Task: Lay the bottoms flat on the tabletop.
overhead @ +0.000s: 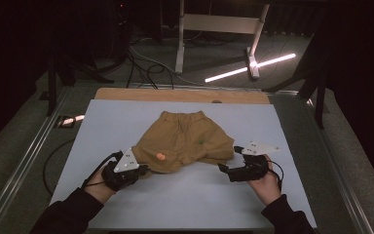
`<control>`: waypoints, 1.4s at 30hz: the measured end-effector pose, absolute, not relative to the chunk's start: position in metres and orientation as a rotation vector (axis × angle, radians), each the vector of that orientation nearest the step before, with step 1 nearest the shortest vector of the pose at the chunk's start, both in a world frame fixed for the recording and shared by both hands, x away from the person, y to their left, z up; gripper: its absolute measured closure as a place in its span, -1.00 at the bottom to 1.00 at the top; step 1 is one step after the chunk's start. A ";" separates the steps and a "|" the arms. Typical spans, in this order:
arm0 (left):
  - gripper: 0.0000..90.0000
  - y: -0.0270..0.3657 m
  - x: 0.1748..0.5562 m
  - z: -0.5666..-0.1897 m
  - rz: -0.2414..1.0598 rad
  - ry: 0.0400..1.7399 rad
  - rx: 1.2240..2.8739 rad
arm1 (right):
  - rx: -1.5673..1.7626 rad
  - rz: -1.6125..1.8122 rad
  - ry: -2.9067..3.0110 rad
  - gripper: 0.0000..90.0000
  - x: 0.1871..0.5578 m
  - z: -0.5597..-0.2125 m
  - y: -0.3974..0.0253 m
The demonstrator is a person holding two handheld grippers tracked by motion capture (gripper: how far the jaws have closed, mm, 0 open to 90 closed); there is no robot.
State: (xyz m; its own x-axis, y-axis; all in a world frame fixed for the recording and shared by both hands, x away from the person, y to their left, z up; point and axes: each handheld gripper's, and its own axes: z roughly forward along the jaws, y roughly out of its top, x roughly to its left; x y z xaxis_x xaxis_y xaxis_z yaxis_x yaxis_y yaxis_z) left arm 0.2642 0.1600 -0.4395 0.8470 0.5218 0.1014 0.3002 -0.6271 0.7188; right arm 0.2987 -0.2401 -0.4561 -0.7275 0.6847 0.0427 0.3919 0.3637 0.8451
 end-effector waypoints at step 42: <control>-0.98 0.178 0.217 -0.485 0.203 0.565 2.155 | 1.035 1.257 2.368 -0.67 0.289 -0.496 -0.254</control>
